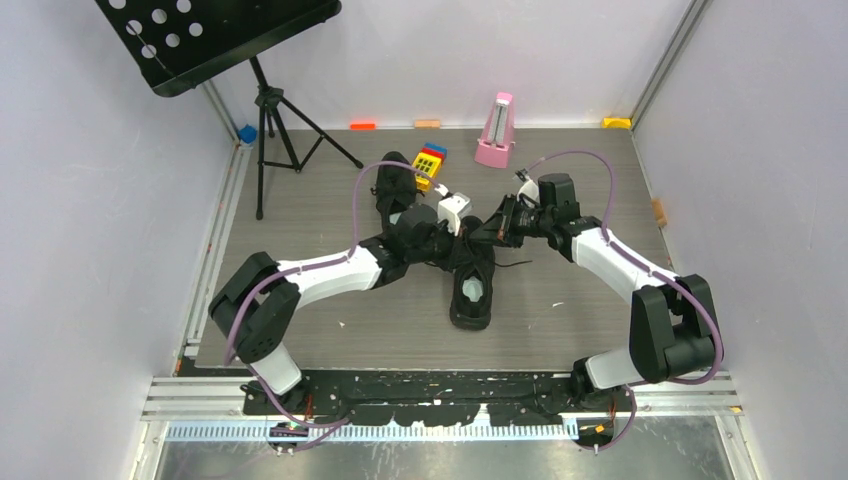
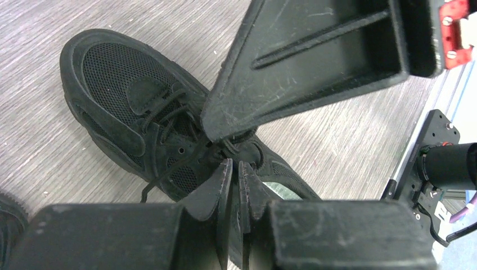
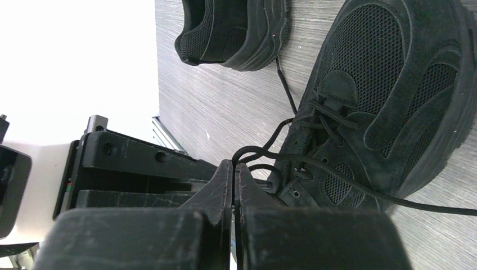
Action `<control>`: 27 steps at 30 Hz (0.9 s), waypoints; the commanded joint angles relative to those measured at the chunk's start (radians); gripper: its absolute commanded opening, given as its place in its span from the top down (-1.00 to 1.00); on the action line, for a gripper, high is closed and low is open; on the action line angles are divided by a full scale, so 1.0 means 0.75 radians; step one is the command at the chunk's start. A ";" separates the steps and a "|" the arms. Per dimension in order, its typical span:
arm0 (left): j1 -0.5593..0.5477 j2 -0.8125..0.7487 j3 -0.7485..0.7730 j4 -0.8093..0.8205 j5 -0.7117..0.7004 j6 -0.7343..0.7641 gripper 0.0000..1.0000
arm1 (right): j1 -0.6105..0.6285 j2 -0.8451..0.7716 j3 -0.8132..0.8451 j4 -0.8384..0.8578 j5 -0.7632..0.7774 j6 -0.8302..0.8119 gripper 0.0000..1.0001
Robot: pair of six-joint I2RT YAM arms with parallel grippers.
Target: Tie the shoes
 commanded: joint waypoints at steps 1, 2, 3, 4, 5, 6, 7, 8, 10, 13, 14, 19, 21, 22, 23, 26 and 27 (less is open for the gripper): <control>-0.005 0.030 0.073 0.058 -0.037 0.005 0.79 | 0.004 0.001 0.061 0.012 -0.038 0.076 1.00; -0.005 0.035 0.075 0.062 -0.046 0.005 0.79 | 0.002 0.002 0.062 0.012 -0.040 0.083 1.00; -0.005 0.038 0.076 0.072 -0.058 0.006 0.78 | 0.003 0.004 0.062 0.012 -0.042 0.087 1.00; -0.005 0.041 0.073 0.084 -0.066 0.003 0.79 | 0.003 0.005 0.062 0.013 -0.042 0.090 1.00; -0.005 0.043 0.074 0.090 -0.079 0.002 0.79 | 0.003 0.006 0.062 0.012 -0.042 0.093 1.00; -0.005 0.045 0.074 0.093 -0.097 0.000 0.78 | 0.003 0.007 0.062 0.012 -0.040 0.096 1.00; -0.005 0.047 0.073 0.098 -0.113 -0.002 0.79 | 0.003 0.011 0.062 0.014 -0.038 0.101 1.00; -0.005 0.047 0.072 0.103 -0.129 -0.004 0.79 | 0.002 0.013 0.060 0.013 -0.036 0.104 1.00; -0.005 0.055 0.068 0.120 -0.144 -0.015 0.79 | 0.001 0.021 0.057 0.014 -0.039 0.114 1.00; -0.005 0.069 0.058 0.158 -0.161 -0.042 0.76 | 0.001 0.032 0.038 0.042 -0.045 0.144 1.00; -0.006 0.071 0.053 0.173 -0.168 -0.051 0.73 | 0.001 0.033 0.025 0.056 -0.044 0.155 0.99; -0.007 0.079 0.043 0.189 -0.249 -0.109 0.61 | -0.001 0.018 -0.008 0.098 -0.037 0.189 0.99; -0.010 0.090 0.048 0.196 -0.269 -0.137 0.59 | 0.000 0.013 -0.028 0.124 -0.033 0.212 1.00; -0.013 0.095 0.052 0.204 -0.279 -0.146 0.57 | -0.001 0.013 -0.041 0.163 -0.031 0.230 1.00; -0.016 0.104 0.055 0.212 -0.290 -0.153 0.54 | -0.001 0.014 -0.053 0.192 -0.030 0.254 1.00; -0.024 0.121 0.073 0.194 -0.346 -0.163 0.49 | -0.001 0.022 -0.081 0.248 -0.031 0.291 0.99; -0.025 0.123 0.077 0.183 -0.371 -0.166 0.47 | -0.001 0.027 -0.088 0.261 -0.032 0.301 1.00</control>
